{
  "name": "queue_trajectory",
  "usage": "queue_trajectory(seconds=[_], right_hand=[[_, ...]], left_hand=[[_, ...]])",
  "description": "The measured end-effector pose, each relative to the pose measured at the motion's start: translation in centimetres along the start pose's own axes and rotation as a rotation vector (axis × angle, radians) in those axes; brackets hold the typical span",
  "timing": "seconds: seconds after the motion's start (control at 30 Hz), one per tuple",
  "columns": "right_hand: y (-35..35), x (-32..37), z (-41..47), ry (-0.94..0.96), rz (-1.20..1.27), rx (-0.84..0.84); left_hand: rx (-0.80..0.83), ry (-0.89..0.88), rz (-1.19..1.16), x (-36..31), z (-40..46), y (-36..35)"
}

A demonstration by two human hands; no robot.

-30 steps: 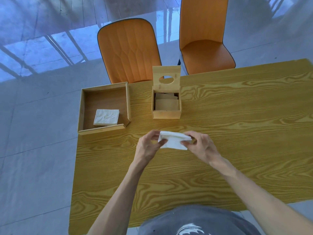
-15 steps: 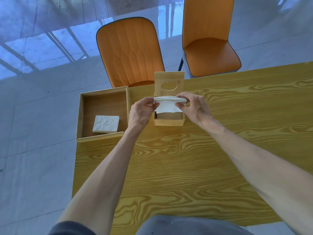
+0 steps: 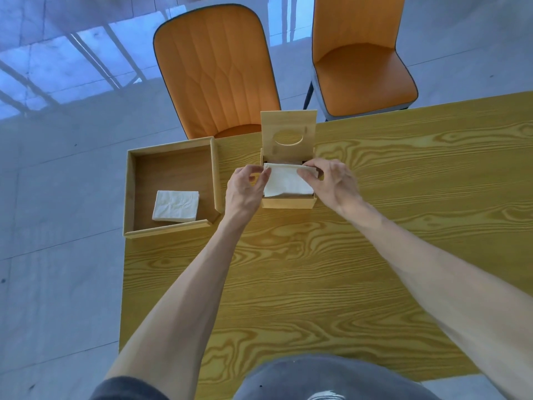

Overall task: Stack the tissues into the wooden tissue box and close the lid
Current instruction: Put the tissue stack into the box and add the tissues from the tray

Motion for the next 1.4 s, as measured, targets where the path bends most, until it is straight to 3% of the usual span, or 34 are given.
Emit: queue_trajectory(seconds=[0.3, 0.73, 0.93, 1.23, 1.4], right_hand=[[-0.6, 0.5, 0.8, -0.077, -0.114, -0.049], [-1.3, 0.3, 1.6, -0.131, -0.16, -0.015], [-1.6, 0.3, 2.0, -0.128, -0.188, -0.014], [-0.9, 1.4, 1.5, -0.131, -0.262, -0.148], [-0.6, 1.4, 1.0, -0.145, -0.172, -0.094]], left_hand=[[-0.102, 0.09, 0.048, 0.1, 0.6, -0.6], [-0.201, -0.002, 0.358, -0.8, 0.9, -1.4], [-0.192, 0.06, 0.335, -0.2, 1.0, -1.1], [-0.139, 0.127, 0.361, 0.7, 0.2, -1.3], [-0.098, 0.105, 0.373, 0.9, -0.9, -0.3]])
Point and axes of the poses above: each hand's wrist, its own z-axis towards the middle knuckle, its own y-axis out of the back of the hand, x = y × z, the point moved 5 cm from there along z, towards the middle knuckle, and after that the axes turned 2 degrees about -z, right-handed, at the moved point
